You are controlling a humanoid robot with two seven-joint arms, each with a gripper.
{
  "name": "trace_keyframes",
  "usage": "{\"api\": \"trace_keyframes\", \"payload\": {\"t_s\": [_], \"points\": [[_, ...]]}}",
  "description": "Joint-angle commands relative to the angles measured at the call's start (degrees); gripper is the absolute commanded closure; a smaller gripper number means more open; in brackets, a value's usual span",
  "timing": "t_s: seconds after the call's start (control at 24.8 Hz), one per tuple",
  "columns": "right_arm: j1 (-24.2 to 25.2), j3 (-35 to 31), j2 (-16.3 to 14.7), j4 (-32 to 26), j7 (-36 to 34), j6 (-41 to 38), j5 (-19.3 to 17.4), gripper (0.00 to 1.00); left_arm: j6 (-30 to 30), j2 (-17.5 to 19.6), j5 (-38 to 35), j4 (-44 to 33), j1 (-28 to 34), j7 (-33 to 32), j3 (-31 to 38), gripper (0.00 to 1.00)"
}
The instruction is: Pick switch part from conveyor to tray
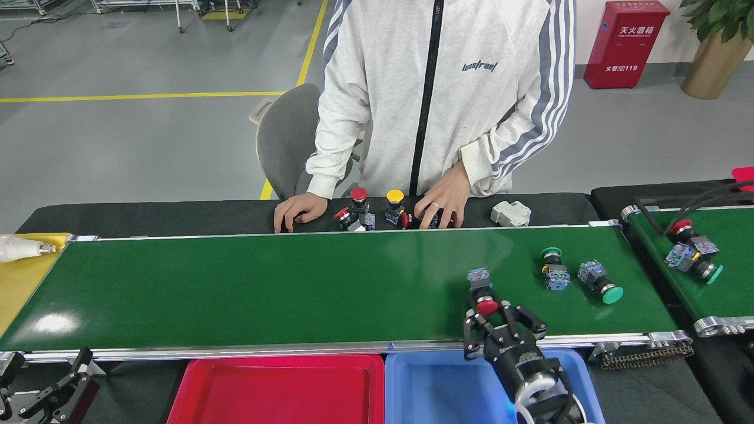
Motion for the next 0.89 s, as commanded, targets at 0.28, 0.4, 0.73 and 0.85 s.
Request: {"api": "trace_keyframes", "payload": {"t_s": [0.28, 0.4, 0.73, 0.85], "points": [[-0.35, 8.16, 1.63, -0.47, -0.41, -10.56, 0.42, 0.0, -0.73, 0.88, 0.32, -0.68, -0.41, -0.05, -4.33, 0.0], [0.62, 1.48, 1.98, -1.87, -0.5, -9.59, -0.28, 0.0, -0.73, 0.79, 0.32, -0.94, -0.15, -0.05, -4.33, 0.0], [11.87, -28.22, 7.43, -2.22, -5.86, 3.77, -0.28, 0.0, -0.73, 0.88, 0.23, -0.86, -0.06, -0.05, -4.42, 0.0], [10.63, -28.84, 7.26, -2.14, -5.6, 7.2, -0.2, 0.0, -0.82, 1.15, 0.05, -0.77, -0.41, -0.05, -4.5, 0.0]]}}
